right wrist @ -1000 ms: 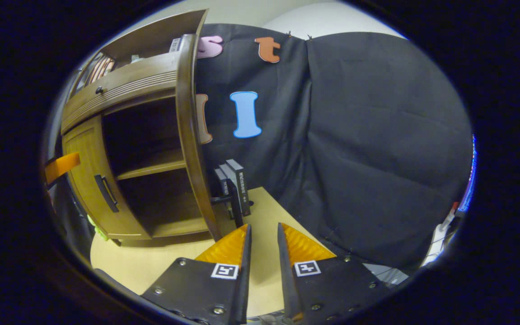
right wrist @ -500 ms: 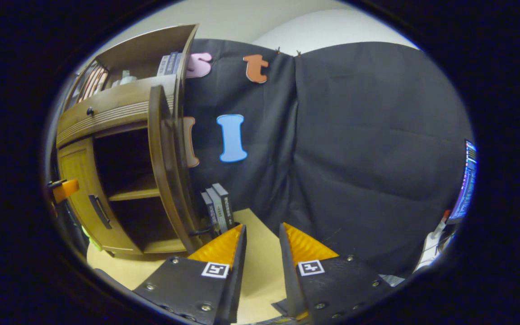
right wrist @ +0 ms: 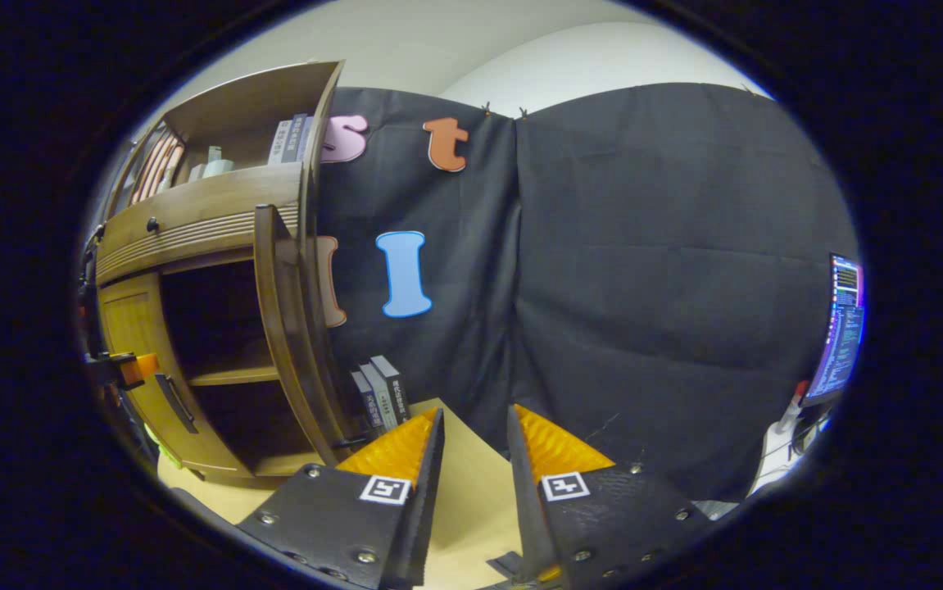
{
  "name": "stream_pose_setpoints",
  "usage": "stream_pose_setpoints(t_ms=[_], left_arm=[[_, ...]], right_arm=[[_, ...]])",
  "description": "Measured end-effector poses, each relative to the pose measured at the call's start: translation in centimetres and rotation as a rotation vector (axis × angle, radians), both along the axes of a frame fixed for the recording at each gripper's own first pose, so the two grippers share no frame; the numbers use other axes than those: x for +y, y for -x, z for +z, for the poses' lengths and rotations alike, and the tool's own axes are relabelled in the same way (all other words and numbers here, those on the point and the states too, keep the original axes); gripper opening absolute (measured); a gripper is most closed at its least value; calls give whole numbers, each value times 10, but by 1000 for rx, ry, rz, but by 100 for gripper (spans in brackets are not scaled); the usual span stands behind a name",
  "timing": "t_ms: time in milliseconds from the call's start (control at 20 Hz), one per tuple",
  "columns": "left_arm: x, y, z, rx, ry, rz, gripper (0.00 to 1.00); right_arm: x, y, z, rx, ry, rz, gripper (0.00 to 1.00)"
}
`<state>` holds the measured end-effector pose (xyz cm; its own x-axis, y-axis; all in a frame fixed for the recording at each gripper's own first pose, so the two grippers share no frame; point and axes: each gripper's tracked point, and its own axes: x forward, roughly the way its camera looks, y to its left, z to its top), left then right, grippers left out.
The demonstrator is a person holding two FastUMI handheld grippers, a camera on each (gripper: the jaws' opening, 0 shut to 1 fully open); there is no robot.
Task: Open the right door of the double-door shoe cabinet with the right hand, and open the left door with the left hand.
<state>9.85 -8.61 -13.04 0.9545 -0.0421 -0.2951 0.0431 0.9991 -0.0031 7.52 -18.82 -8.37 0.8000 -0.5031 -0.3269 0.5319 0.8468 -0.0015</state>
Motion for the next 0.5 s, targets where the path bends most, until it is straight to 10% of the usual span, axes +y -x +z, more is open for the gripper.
stream_pose_setpoints(t_ms=[500], left_arm=[[9,-30,-60,169,54,32,88]], right_arm=[[-32,60,11,10,19,-180,40]])
